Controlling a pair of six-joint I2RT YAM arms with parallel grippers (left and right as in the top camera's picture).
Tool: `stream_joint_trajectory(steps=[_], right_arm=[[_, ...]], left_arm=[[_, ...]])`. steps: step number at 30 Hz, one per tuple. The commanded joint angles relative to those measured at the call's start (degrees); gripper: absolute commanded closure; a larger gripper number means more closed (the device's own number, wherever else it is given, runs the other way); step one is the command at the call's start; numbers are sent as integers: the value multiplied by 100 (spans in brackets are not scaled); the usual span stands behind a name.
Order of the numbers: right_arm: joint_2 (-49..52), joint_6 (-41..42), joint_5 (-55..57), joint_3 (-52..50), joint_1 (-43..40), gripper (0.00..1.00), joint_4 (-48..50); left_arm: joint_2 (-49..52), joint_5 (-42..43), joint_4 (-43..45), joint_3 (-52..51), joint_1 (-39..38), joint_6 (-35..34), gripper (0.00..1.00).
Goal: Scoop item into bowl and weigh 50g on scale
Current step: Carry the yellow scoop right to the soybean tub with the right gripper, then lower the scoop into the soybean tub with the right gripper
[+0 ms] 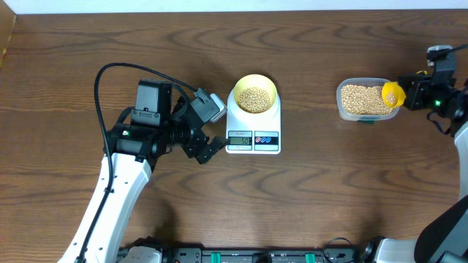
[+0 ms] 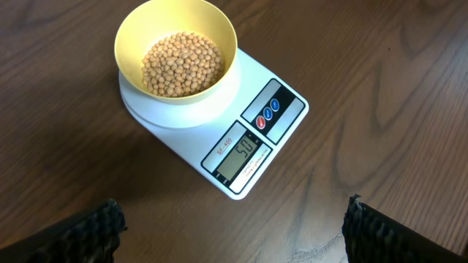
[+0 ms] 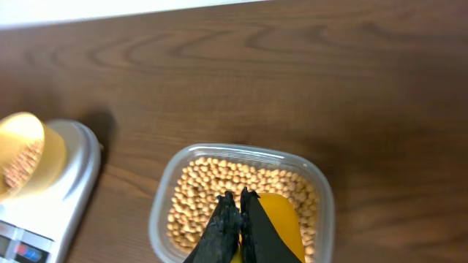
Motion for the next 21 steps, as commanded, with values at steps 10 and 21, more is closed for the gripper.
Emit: stream_joint_trajectory(steps=[10, 21], right_arm=[[-37, -2627, -4, 79, 540, 99, -2], [-37, -2933, 616, 79, 811, 99, 0]], left_arm=[[35, 74, -20, -42, 24, 79, 2], [35, 74, -20, -42, 24, 81, 2]])
